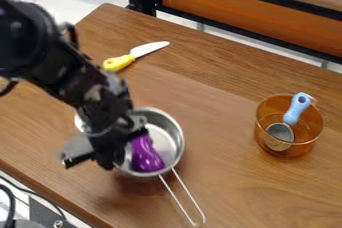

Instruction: Move the silver pot to the middle lower side of the table

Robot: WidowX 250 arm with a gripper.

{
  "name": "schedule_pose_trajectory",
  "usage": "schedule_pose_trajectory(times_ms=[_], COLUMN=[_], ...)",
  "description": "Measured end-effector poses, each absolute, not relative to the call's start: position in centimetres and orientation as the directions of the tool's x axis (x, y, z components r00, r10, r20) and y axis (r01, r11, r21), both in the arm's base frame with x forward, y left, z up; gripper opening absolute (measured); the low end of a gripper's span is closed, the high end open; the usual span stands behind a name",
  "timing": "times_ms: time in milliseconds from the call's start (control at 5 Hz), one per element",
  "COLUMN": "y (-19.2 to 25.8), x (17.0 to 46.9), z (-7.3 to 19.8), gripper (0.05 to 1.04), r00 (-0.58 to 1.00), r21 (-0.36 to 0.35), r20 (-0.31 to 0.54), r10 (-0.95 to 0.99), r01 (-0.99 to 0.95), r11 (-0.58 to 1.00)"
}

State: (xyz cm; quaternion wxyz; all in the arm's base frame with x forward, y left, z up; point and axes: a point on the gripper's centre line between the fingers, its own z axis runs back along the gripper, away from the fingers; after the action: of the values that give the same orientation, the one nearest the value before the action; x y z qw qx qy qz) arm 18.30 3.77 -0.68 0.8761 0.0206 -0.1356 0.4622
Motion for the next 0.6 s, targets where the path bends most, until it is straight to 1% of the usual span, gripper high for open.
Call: schedule_pose_trajectory(times_ms=[200, 400, 600], y=[2.62, 2.43, 2.26], x=[18.42, 19.26, 18.95], z=[-2.16, -2.73, -2.87], gripper=[0.062, 0.062, 0.078], r00=[0.545, 0.559, 0.551], r21=[-0.069, -0.057, -0.058], r20=[0.253, 0.253, 0.241], r10=[0.800, 0.790, 0.799], r01=[-0.814, -0.806, -0.813], r11=[0.577, 0.589, 0.579])
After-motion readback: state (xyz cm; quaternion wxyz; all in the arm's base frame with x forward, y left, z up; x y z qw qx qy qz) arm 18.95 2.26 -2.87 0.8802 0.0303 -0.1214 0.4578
